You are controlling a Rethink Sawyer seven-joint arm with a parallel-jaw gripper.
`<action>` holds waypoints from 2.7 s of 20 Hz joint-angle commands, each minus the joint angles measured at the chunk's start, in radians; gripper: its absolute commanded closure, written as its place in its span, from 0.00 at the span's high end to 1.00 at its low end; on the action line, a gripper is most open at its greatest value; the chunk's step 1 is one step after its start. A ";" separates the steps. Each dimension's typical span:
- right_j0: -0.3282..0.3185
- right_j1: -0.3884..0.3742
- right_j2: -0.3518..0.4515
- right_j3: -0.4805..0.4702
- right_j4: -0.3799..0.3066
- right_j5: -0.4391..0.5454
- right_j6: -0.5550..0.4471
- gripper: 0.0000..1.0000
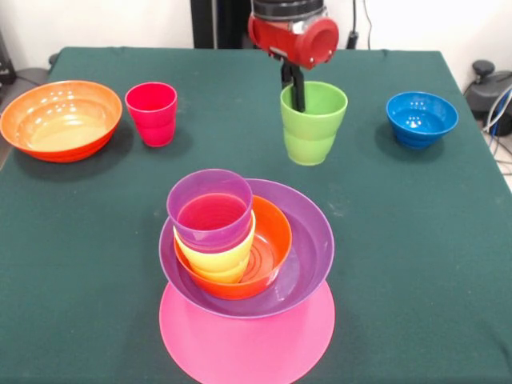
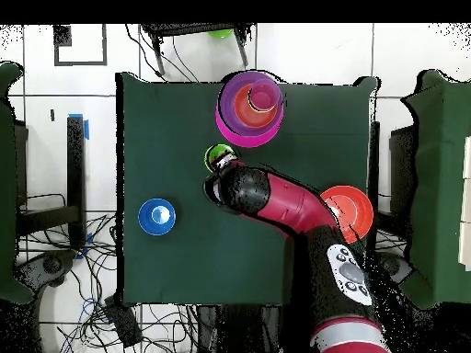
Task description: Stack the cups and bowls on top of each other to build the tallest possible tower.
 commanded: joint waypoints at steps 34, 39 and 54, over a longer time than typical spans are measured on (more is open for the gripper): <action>0.030 0.129 0.031 -0.853 -0.054 0.671 0.036 0.00; 0.026 0.187 0.037 -0.934 -0.059 0.676 0.012 0.00; 0.016 0.279 -0.010 -1.006 -0.098 0.671 -0.066 0.00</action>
